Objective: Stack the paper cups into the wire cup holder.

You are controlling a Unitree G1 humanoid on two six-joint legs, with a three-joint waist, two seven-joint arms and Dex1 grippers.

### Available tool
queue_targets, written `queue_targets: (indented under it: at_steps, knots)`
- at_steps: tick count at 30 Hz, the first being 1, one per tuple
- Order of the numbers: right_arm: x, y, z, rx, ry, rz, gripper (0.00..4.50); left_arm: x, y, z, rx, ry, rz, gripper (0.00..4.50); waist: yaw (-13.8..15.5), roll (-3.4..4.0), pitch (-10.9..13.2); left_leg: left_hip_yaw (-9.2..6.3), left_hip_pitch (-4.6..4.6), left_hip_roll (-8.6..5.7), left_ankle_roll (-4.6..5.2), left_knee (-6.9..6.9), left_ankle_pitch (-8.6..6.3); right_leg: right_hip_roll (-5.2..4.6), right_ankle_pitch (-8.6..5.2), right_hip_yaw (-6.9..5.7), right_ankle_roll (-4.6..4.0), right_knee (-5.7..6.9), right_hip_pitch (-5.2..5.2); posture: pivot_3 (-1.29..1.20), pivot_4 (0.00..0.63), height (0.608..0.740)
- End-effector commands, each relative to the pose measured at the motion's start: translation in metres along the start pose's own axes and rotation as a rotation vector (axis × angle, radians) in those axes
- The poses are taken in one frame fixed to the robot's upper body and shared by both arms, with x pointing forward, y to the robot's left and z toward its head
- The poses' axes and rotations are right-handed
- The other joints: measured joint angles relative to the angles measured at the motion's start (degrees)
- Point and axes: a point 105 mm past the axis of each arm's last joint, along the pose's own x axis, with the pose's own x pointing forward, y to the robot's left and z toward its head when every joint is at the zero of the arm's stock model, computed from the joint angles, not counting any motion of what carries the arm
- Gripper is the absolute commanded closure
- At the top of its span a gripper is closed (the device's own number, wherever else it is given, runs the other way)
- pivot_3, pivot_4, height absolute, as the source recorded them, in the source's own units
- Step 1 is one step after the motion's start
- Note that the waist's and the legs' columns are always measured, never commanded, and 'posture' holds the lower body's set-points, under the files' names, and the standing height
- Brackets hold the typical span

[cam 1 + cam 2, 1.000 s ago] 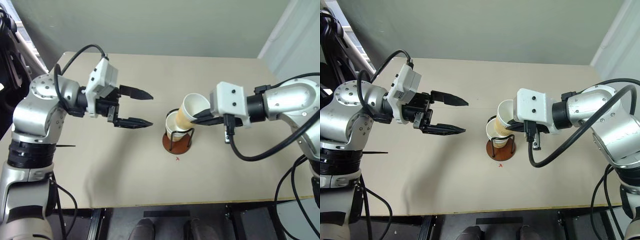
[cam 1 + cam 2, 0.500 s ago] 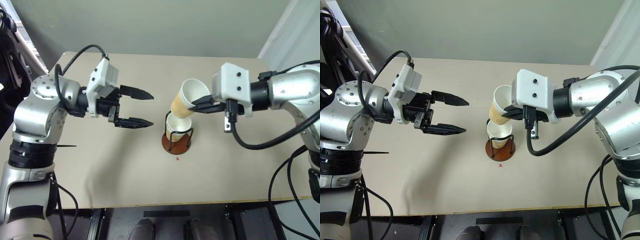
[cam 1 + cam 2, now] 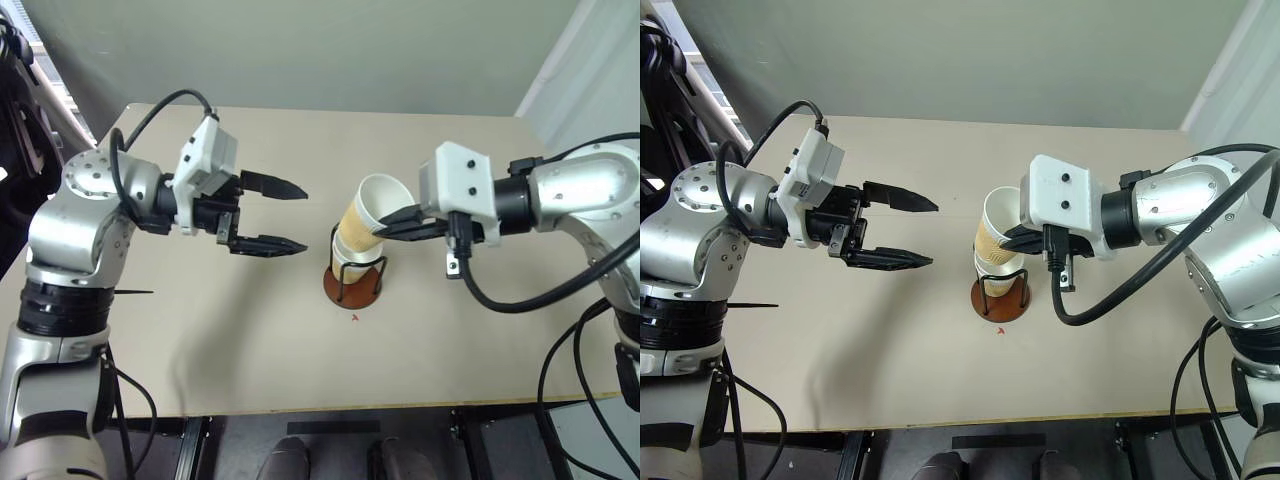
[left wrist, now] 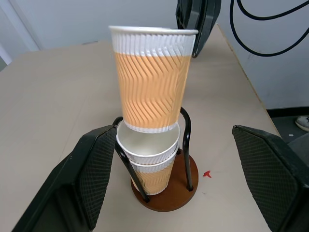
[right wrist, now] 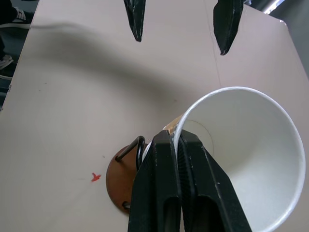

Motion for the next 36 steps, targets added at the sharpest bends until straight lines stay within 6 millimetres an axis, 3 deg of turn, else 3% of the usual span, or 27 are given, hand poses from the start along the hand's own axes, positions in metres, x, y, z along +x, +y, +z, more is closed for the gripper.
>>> queue_targets:
  at_steps: [1, 24, 30, 32, 36]
  knots:
    - [0.000, -0.001, -0.002, -0.029, 0.012, -0.016, 4.46, -0.002, 0.002, 0.010, 0.046, -0.008, 0.009, 0.39, 0.0, 0.00, 0.0, 0.00, 0.00, 0.00, 0.00, 0.00, 0.00, 0.00, 0.00, 0.00, 0.00, 0.00, 0.00, 0.00, 0.150, 0.740]
    - [0.018, 0.007, -0.021, -0.052, 0.061, 0.032, 4.46, -0.003, 0.001, 0.011, 0.049, -0.007, 0.013, 0.39, 0.0, 0.00, 0.0, -0.01, 0.00, 0.01, 0.00, 0.00, 0.00, 0.00, 0.00, 0.00, 0.00, 0.01, 0.00, 0.00, 0.150, 0.740]
    - [0.022, 0.002, -0.014, -0.065, 0.034, 0.017, 2.63, -0.003, 0.001, 0.010, 0.049, -0.006, 0.015, 0.39, 0.0, 0.00, 0.0, -0.01, 0.00, 0.01, 0.00, 0.01, 0.00, 0.00, 0.00, 0.00, 0.00, 0.01, 0.00, 0.00, 0.150, 0.740]
    - [0.022, -0.003, -0.004, -0.050, -0.019, -0.003, 1.92, -0.003, 0.001, 0.010, 0.047, -0.006, 0.017, 0.39, -0.1, 0.00, 0.0, -0.01, 0.00, 0.01, 0.00, 0.00, 0.00, 0.00, 0.00, -0.01, 0.00, 0.01, 0.00, 0.00, 0.150, 0.740]
    - [0.017, -0.012, 0.012, 0.043, -0.140, -0.045, 1.92, -0.003, 0.002, 0.010, 0.045, -0.007, 0.023, 0.39, -0.1, 0.00, 0.0, -0.01, -0.01, 0.01, -0.01, 0.00, 0.00, 0.01, 0.00, -0.01, 0.00, 0.02, -0.04, 0.00, 0.150, 0.740]
